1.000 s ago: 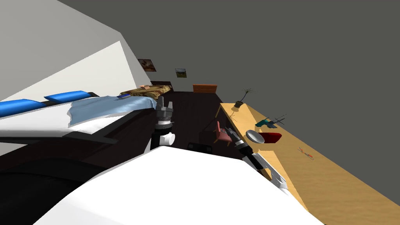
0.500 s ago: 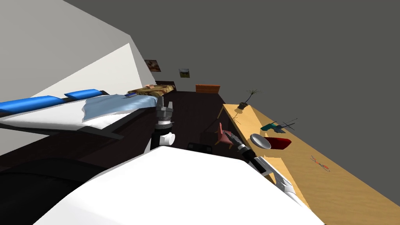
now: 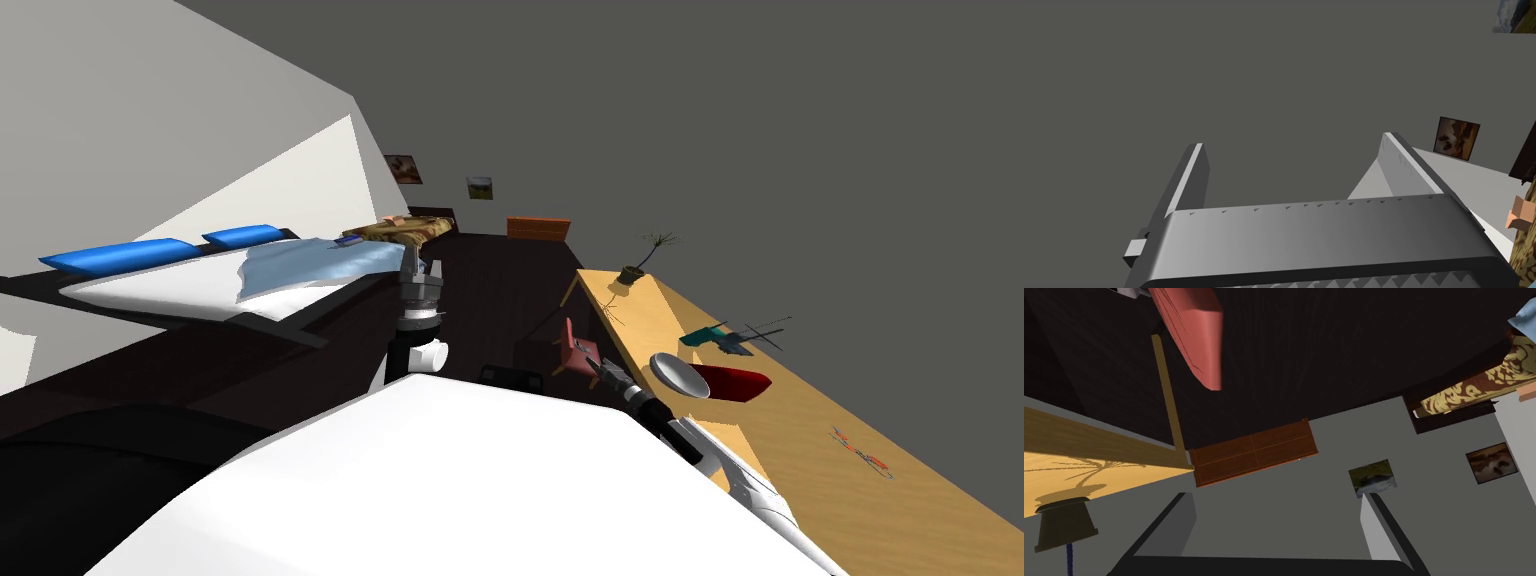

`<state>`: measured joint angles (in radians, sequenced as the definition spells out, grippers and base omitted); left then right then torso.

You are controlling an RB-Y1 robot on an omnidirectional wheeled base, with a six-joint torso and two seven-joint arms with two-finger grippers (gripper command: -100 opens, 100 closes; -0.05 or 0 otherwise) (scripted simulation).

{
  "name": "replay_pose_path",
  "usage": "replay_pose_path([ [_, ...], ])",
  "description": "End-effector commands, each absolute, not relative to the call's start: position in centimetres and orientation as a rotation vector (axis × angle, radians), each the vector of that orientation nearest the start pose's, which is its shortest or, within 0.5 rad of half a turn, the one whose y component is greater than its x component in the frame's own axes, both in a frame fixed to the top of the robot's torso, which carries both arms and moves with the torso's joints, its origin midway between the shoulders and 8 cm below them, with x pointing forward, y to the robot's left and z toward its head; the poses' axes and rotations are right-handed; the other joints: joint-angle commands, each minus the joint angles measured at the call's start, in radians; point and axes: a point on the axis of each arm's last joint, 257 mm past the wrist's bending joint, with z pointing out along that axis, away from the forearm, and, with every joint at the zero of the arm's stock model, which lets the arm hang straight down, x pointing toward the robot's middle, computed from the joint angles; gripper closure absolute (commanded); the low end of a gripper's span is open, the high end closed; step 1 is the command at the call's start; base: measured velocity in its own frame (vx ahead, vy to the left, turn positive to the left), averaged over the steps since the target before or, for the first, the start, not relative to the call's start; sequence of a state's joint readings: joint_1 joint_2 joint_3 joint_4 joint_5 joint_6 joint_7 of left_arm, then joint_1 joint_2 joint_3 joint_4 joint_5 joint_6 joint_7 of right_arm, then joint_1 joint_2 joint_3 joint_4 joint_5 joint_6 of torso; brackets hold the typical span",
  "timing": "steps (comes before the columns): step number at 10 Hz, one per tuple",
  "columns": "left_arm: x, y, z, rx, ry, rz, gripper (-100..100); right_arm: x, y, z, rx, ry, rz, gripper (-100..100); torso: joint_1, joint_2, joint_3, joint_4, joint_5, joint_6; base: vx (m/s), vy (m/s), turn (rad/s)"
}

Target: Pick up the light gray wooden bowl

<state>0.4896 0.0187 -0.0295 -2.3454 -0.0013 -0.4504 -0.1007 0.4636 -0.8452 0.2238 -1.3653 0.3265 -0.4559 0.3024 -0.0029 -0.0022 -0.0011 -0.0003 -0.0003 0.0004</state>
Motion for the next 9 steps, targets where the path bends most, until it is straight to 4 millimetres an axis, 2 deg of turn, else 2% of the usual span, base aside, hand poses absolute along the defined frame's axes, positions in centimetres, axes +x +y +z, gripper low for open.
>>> replay_pose_path([
  [1,34.1,26.5,4.7,-0.589,0.634,-1.248,0,28.2,-42.6,-42.1,-0.001,2.175,0.321,-100,0.0,0.0,0.0,0.0,0.0,0.0,0.05,-0.024,0.08],
  [2,34.1,26.5,4.7,-0.589,0.634,-1.248,0,26.0,-45.1,-43.8,-0.036,2.248,0.252,-100,0.0,0.0,0.0,0.0,0.0,0.0,0.044,-0.02,0.114],
  [3,34.1,26.5,4.7,-0.589,0.634,-1.248,0,26.0,-45.2,-43.8,-0.035,2.249,0.25,-100,0.0,0.001,0.0,0.0,0.0,0.0,0.037,-0.016,0.057],
  [5,34.1,26.5,4.7,-0.589,0.634,-1.248,0,22.1,-49.5,-45.9,-0.113,2.367,0.133,-100,0.001,0.001,0.0,0.0,0.0,0.0,0.064,-0.02,0.128],
  [8,34.1,26.5,4.7,-0.589,0.634,-1.248,0,21.5,-50.3,-46.3,-0.101,2.382,0.113,-100,0.001,0.002,0.001,0.0,0.0,0.001,0.025,-0.015,0.021],
  [9,34.1,26.5,4.7,-0.589,0.634,-1.248,0,19.8,-52.2,-46.8,-0.141,2.43,0.062,-100,0.002,0.003,0.002,0.001,0.0,0.001,0.027,-0.007,0.108],
])
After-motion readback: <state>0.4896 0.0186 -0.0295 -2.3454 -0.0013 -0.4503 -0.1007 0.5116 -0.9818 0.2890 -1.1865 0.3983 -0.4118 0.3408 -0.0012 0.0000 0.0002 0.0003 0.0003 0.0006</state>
